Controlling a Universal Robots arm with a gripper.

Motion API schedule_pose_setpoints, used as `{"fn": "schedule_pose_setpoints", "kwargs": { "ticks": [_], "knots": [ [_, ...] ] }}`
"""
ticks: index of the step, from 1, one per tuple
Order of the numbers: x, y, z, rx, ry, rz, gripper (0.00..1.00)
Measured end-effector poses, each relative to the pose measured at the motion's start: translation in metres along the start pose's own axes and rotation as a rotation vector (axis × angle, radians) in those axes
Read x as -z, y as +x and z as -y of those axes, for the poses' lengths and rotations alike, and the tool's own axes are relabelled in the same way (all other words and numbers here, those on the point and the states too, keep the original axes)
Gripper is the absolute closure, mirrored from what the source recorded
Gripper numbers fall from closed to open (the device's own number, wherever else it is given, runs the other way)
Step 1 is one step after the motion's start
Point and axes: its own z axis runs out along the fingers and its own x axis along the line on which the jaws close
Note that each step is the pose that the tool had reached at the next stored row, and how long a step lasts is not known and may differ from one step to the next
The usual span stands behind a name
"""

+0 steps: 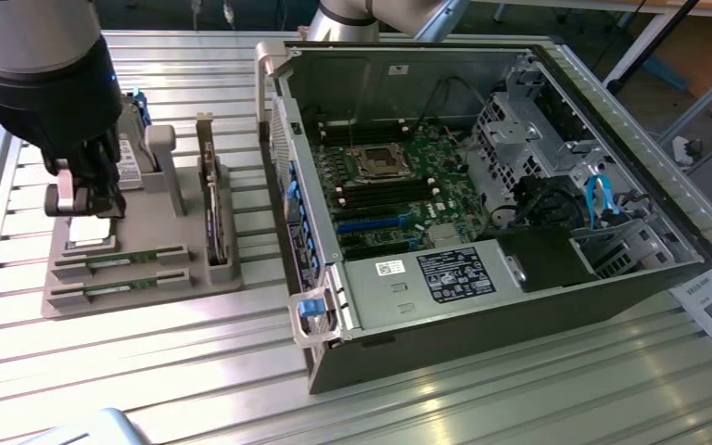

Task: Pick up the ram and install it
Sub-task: 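Pick up the ram and move it above insertion slot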

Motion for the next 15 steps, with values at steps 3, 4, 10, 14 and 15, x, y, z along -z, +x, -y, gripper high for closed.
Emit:
{"fn": "schedule_pose_setpoints", "kwargs": {
  "ticks": [3,4,10,14,15],
  "knots": [
    [-0.0064,0.000,-0.0002,0.000,0.0000,-0.0003,0.90],
    [-0.0087,0.000,-0.0003,0.000,0.0001,-0.0004,0.90],
    [-0.0210,0.001,-0.0006,0.000,0.0002,-0.0009,0.90],
    [-0.0294,0.001,-0.0010,0.000,0.0002,-0.0014,0.90],
    [-0.0310,0.001,-0.0011,0.000,0.0001,-0.0016,0.90]
  ]
}}
